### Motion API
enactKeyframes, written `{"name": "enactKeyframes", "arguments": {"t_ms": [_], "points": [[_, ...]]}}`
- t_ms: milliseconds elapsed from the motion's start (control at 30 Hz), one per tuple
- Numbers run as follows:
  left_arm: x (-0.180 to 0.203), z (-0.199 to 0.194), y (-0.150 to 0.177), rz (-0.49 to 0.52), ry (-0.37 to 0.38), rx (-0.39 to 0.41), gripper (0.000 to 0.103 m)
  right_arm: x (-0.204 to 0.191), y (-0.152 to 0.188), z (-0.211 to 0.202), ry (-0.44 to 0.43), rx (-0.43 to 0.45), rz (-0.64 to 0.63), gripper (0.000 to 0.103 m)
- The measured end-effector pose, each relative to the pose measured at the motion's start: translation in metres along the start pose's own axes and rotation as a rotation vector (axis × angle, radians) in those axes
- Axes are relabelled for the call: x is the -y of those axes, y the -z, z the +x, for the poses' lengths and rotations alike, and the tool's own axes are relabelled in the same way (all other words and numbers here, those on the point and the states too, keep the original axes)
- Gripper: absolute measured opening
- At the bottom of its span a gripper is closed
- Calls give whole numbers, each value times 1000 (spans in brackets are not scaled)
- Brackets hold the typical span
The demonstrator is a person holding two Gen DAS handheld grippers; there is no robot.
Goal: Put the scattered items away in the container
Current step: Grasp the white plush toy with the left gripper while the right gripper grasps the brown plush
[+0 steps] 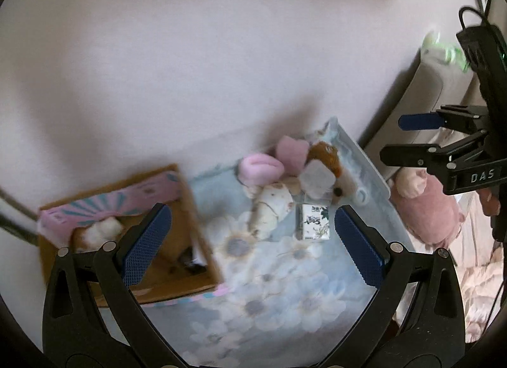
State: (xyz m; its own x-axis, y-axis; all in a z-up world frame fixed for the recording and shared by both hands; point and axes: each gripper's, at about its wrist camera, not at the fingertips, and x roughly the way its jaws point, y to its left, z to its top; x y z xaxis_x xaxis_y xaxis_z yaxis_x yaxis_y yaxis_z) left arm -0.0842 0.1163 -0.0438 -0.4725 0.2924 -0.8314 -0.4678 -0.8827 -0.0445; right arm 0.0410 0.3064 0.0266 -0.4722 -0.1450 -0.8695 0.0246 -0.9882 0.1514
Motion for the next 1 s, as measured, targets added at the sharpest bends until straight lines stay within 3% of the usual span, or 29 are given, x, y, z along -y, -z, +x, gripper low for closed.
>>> {"name": "enactKeyframes", "arguments": {"t_ms": [300, 400, 600, 867, 1000], "points": [[28, 125, 18, 81, -99, -183, 100, 72, 9, 88, -107, -61, 116, 76], [27, 154, 22, 79, -124, -220, 98, 89, 9, 112, -127, -82, 138, 68], [32, 177, 25, 122, -185, -229, 98, 99, 5, 144, -163, -101, 170, 63], [36, 186, 31, 144, -188, -240, 98, 92, 5, 159, -184, -120, 168, 61], [33, 190, 36, 143, -172, -258, 90, 88, 9, 163, -189, -128, 174, 60]]}}
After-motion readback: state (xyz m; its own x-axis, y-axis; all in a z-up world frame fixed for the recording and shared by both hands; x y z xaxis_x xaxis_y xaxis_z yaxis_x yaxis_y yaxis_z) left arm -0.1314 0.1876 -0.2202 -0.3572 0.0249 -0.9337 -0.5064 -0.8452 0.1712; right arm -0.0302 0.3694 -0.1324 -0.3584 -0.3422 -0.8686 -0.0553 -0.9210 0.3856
